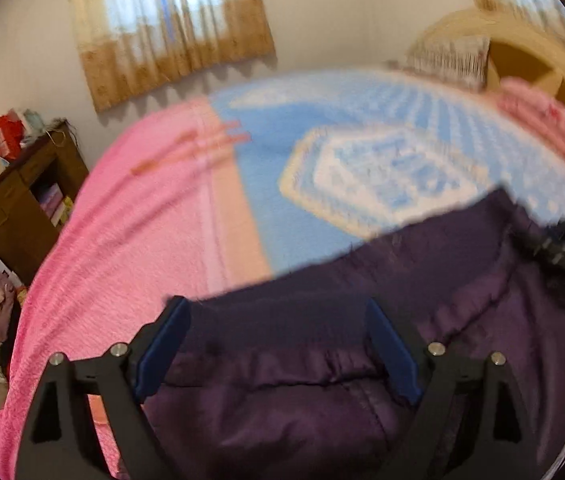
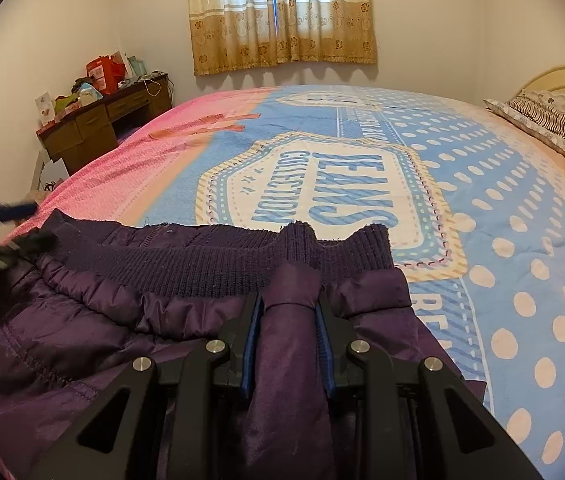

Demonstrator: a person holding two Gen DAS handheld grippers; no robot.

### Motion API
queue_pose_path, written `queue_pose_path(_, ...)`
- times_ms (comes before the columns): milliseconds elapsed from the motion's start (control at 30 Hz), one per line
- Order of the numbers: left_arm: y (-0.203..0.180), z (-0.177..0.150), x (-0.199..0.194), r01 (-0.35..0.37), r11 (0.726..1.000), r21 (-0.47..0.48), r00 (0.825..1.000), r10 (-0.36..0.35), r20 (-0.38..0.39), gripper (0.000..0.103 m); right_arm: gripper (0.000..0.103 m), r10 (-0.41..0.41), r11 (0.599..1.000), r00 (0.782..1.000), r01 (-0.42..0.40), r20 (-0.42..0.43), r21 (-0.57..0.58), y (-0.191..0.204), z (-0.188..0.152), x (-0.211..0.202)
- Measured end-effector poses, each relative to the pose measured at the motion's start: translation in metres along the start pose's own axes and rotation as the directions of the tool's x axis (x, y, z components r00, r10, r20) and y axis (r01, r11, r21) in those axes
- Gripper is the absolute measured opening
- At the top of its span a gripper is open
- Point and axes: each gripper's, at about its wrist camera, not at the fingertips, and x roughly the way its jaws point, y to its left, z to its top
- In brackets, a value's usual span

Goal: Fold large clothes
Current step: 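Hold the ribbed hem with both grippers and fold it over toward the collar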

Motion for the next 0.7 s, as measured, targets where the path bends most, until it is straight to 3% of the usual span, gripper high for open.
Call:
queue_pose_path(67, -0.011, -0.005, 0.02, 0.013, 0.999, 0.047, 0.997, -0.009, -0.082, 0.068, 0.026, 0.009, 1.0, 1.0, -0.009, 0.003, 0.003, -0.002, -0.001, 0.0)
queue_pose_path(133, -0.014, -0.009, 0.027, 0.013, 0.998, 0.057, 0.996, -0.008, -0.094, 0.057, 0.026, 0.011, 1.0, 1.0, -0.011, 0.007, 0.003, -0.002, -0.001, 0.0)
queue_pose_path(200, -0.015, -0.01, 0.021, -0.008, 0.998, 0.064, 0.998, 0.012, -0.069, 0.015, 0.026, 0.016, 1.0, 1.0, -0.016, 0.017, 0.007, -0.003, -0.002, -0.001)
queue_pose_path(433, -0.003, -0.001, -0.027, -0.036, 0.999, -0.022, 0.995, 0.038, 0.092, 0.01, 0.026, 0.034, 0.999, 0.991, -0.035, 0.131, 0.004, 0.001, 0.007, -0.033)
queue_pose_path(567, 0.002, 0.021, -0.052, -0.111, 0.993, -0.035, 0.967, 0.116, 0.226, 0.01, 0.026, 0.01, 1.0, 0.984, -0.013, 0.178, 0.015, 0.003, 0.026, -0.045)
queue_pose_path(667, -0.008, 0.028, -0.026, -0.197, 0.98, 0.033, 0.96, 0.186, 0.21, 0.01, 0.026, -0.023, 0.999, 0.992, 0.02, 0.125, 0.027, 0.003, 0.036, -0.025)
queue_pose_path(700, -0.008, 0.027, -0.011, -0.198, 0.979, 0.043, 0.965, 0.187, 0.183, 0.01, 0.026, -0.036, 0.999, 0.995, 0.033, 0.093, 0.028, 0.002, 0.035, -0.015)
